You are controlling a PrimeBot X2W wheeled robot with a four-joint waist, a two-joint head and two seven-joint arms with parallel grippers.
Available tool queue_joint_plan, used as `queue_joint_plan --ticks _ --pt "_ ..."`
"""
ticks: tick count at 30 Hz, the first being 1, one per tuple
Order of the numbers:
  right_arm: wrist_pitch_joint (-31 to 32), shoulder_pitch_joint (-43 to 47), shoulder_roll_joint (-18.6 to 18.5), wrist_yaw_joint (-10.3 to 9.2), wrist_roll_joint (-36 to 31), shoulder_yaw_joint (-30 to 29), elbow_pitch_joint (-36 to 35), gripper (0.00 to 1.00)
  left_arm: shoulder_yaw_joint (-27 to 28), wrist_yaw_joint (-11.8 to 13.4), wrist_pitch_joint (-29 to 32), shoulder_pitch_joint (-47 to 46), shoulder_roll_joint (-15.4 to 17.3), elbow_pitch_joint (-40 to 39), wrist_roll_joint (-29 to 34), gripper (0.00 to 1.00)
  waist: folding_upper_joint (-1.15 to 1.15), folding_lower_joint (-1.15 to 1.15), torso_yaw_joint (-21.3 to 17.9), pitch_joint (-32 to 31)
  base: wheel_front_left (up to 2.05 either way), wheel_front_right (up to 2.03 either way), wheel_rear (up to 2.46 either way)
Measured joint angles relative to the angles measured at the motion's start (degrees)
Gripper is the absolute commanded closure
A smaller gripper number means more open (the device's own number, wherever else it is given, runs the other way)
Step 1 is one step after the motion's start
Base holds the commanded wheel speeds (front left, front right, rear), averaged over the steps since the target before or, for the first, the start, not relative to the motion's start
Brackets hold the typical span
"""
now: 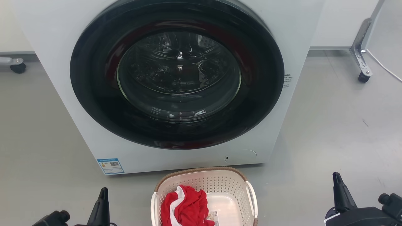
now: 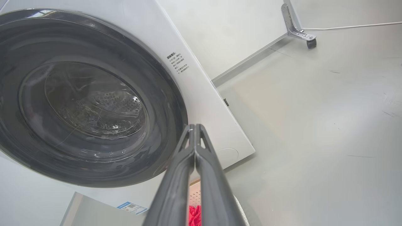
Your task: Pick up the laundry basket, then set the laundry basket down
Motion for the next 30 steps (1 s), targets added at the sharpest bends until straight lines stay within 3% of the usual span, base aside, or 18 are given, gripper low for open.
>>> queue_joint_plan --ticks 30 --pt "6.04 -2.36 3.01 4.24 22.17 -7.2 4.03 1.0 4.54 -4.52 4.45 -3.98 -1.26 5.36 -22.25 1.0 0.0 0.0 0.08 0.11 0.0 0.0 0.0"
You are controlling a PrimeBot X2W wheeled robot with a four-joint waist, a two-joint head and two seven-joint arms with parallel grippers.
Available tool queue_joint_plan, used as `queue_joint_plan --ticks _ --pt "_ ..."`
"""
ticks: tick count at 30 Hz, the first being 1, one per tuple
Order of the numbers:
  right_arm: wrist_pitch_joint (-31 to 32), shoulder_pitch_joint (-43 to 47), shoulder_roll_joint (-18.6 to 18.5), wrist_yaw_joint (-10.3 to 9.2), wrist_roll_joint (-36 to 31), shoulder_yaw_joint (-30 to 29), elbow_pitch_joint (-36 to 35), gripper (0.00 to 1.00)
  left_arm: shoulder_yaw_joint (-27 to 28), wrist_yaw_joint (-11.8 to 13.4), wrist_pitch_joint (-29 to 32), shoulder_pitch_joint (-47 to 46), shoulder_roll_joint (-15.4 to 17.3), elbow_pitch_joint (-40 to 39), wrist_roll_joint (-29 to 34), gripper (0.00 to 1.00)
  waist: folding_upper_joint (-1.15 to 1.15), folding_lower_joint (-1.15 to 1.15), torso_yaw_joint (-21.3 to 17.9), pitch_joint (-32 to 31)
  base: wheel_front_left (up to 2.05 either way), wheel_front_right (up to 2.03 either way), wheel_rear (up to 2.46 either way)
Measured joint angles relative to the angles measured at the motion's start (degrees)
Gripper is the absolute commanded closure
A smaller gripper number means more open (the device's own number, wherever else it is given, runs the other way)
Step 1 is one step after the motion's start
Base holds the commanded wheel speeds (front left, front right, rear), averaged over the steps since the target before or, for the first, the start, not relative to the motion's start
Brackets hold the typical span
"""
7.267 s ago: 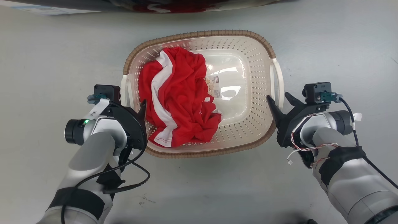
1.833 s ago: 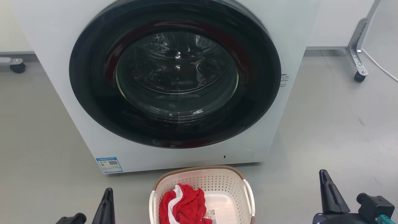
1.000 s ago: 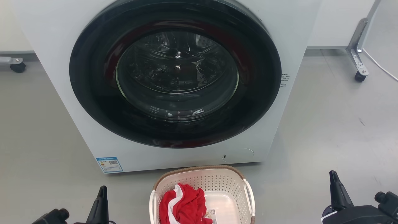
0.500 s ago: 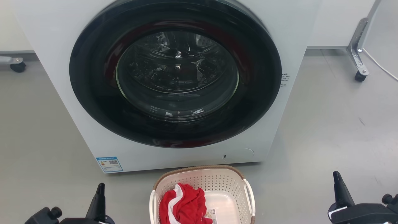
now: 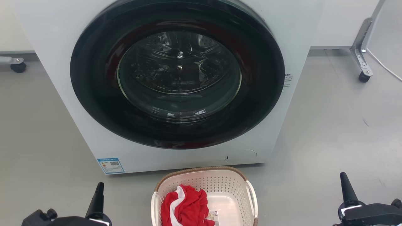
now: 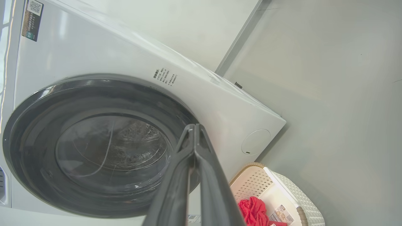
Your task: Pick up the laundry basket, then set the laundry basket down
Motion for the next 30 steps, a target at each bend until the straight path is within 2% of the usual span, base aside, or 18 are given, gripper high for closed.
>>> queue_joint_plan --ticks 30 --pt "5.45 -2.22 2.91 4.0 20.83 -6.66 3.68 1.0 4.41 -4.0 3.72 -4.31 -1.19 4.8 -20.97 1.0 0.0 0.0 0.07 0.11 0.0 0.0 0.0"
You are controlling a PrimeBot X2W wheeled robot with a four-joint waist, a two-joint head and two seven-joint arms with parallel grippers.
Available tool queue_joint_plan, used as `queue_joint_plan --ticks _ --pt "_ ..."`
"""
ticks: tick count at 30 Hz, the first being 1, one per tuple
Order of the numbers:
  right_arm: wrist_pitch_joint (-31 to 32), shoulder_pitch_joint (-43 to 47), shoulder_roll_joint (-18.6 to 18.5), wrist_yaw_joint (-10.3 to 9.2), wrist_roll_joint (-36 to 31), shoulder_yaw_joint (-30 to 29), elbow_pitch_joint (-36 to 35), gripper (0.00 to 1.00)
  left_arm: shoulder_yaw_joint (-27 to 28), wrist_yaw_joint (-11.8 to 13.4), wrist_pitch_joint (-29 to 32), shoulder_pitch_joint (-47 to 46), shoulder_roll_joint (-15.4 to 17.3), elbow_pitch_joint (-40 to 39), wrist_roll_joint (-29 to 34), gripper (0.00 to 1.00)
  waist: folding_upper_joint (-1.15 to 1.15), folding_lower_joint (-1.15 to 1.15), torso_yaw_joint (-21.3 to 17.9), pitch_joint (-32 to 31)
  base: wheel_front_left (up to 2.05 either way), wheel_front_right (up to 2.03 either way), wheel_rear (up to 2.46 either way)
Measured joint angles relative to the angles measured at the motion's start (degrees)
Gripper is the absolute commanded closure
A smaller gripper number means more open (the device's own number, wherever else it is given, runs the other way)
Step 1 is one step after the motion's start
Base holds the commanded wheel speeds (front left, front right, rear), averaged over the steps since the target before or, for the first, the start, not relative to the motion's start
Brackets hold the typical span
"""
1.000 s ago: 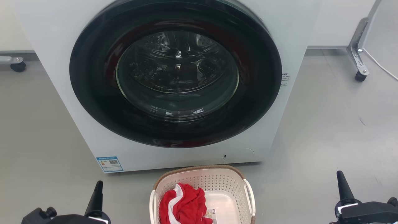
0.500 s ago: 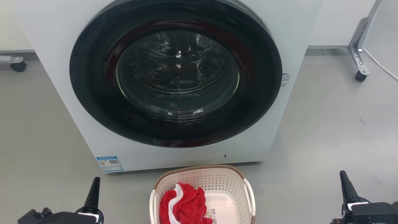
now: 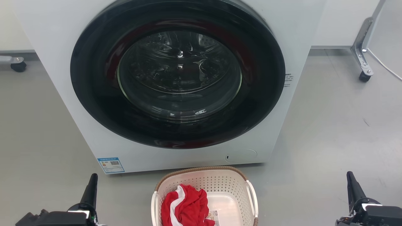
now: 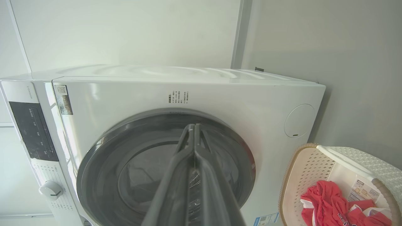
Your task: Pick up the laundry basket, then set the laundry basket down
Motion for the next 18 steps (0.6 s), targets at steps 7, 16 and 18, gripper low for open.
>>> queue_joint_plan --ticks 7,16,18 --pt "1.08 -0.68 0.57 0.85 4.11 -1.34 0.75 1.0 0.81 -0.56 0.92 -0.94 -0.22 0.94 -4.52 1.0 0.0 0.0 0.01 0.02 0.0 0.0 0.0" --pt "1.08 -0.96 0.59 0.86 4.11 -1.36 0.76 1.0 0.83 -0.56 0.92 -0.96 -0.29 1.01 -4.85 1.0 0.0 0.0 0.01 0.02 0.0 0.0 0.0" --pt "1.08 -0.96 0.6 0.86 4.11 -1.36 0.76 1.0 0.83 -0.56 0.92 -0.96 -0.29 1.02 -4.85 1.0 0.0 0.0 0.01 0.02 0.0 0.0 0.0"
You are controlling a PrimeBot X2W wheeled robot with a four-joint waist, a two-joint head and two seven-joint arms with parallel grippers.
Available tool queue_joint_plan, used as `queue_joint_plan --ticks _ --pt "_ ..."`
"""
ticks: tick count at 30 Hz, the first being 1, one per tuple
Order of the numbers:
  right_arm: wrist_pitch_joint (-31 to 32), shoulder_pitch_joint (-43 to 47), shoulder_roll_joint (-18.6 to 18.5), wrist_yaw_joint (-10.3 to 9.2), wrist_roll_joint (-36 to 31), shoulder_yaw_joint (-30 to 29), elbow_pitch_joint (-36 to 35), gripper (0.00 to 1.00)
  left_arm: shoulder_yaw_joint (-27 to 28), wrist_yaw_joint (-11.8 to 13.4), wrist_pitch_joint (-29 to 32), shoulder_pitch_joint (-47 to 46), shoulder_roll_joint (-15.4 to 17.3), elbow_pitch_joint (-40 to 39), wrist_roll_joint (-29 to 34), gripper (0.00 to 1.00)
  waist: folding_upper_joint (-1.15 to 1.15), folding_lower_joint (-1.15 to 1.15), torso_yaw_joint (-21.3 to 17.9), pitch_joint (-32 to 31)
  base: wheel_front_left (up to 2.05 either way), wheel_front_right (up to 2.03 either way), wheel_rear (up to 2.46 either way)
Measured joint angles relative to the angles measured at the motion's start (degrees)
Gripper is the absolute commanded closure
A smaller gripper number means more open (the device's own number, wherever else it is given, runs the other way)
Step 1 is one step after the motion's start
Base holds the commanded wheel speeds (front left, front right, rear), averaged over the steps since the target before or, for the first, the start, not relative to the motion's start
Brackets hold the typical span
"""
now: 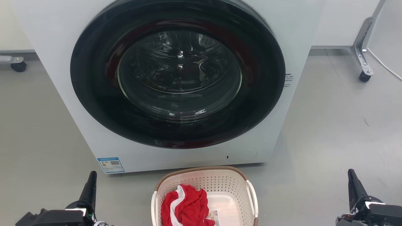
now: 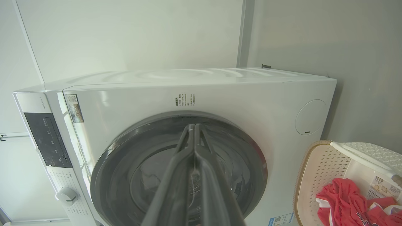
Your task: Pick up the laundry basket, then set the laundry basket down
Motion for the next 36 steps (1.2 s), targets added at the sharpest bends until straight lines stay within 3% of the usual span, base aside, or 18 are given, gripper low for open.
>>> queue_joint_plan --ticks 36 --pt "0.0 0.0 0.01 0.0 0.01 0.0 0.02 1.0 0.0 -0.43 -0.01 -0.01 -0.01 0.1 -0.01 1.0 0.0 0.0 0.0 -0.01 0.0 0.0 0.0"
